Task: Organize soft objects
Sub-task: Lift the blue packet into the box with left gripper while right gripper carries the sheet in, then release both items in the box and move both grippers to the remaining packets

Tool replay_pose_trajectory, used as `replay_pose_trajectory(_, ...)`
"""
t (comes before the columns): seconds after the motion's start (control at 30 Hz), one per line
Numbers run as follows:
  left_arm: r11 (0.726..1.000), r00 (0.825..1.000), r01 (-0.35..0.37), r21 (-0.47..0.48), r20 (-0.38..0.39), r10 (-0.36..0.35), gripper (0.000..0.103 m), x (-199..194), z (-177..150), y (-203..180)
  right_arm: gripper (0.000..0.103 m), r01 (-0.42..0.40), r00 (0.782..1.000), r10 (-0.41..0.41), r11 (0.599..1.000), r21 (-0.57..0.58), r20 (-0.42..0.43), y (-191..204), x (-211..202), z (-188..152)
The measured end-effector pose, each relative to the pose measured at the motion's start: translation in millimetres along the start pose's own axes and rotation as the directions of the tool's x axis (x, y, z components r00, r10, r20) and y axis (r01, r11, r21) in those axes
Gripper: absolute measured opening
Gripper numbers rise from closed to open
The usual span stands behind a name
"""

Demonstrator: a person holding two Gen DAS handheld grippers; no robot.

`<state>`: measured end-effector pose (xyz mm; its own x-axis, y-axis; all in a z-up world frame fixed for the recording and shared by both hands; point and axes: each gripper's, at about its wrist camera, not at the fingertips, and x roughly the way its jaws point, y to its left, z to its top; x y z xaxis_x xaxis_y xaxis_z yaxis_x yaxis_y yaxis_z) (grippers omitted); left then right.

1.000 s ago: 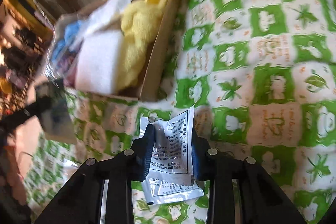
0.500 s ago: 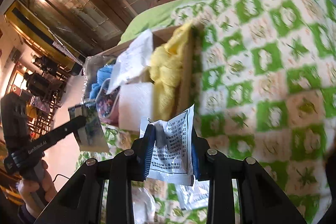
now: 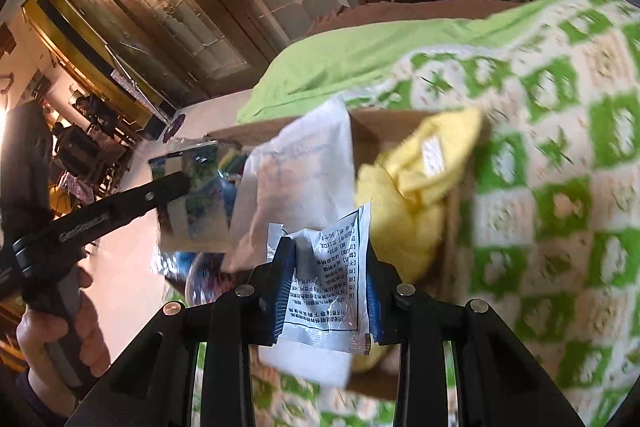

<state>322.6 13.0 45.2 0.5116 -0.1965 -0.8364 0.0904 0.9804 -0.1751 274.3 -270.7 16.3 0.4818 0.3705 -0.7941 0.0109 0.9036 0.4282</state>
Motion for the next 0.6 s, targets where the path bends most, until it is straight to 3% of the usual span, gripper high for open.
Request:
replay_pose_trajectory(0.2,0.999,1.000,-0.007,-0.036,0.001,0.007,0.020,22,17,14,0.037,0.001,0.999,0.000,1.000,-0.030,0.038,8,21,2)
replay_pose_trajectory(0.23,0.999,1.000,-0.010,-0.045,0.002,0.010,0.021,24,19,16,0.043,0.000,0.999,0.002,0.999,-0.039,0.052,10,22,2)
replay_pose_trajectory(0.3,0.998,1.000,-0.007,-0.067,0.000,0.007,0.028,28,21,20,0.065,0.002,0.996,0.002,0.999,-0.045,0.094,13,17,1)
replay_pose_trajectory(0.33,0.997,1.000,-0.008,-0.073,0.003,0.008,0.039,28,20,21,0.077,0.004,0.993,0.002,0.999,-0.047,0.118,13,14,0)
replay_pose_trajectory(0.37,0.997,1.000,-0.007,-0.077,0.008,0.008,0.055,27,20,22,0.080,0.007,0.991,0.000,0.999,-0.049,0.136,13,12,1)
replay_pose_trajectory(0.43,0.997,1.000,-0.004,-0.080,0.026,0.006,0.067,22,18,23,0.083,0.007,0.986,0.002,0.999,-0.053,0.166,13,5,0)
replay_pose_trajectory(0.6,0.996,0.999,0.004,-0.088,0.052,0.001,0.067,-3,4,26,0.089,0.018,0.987,-0.010,0.999,-0.044,0.161,5,-12,-13)
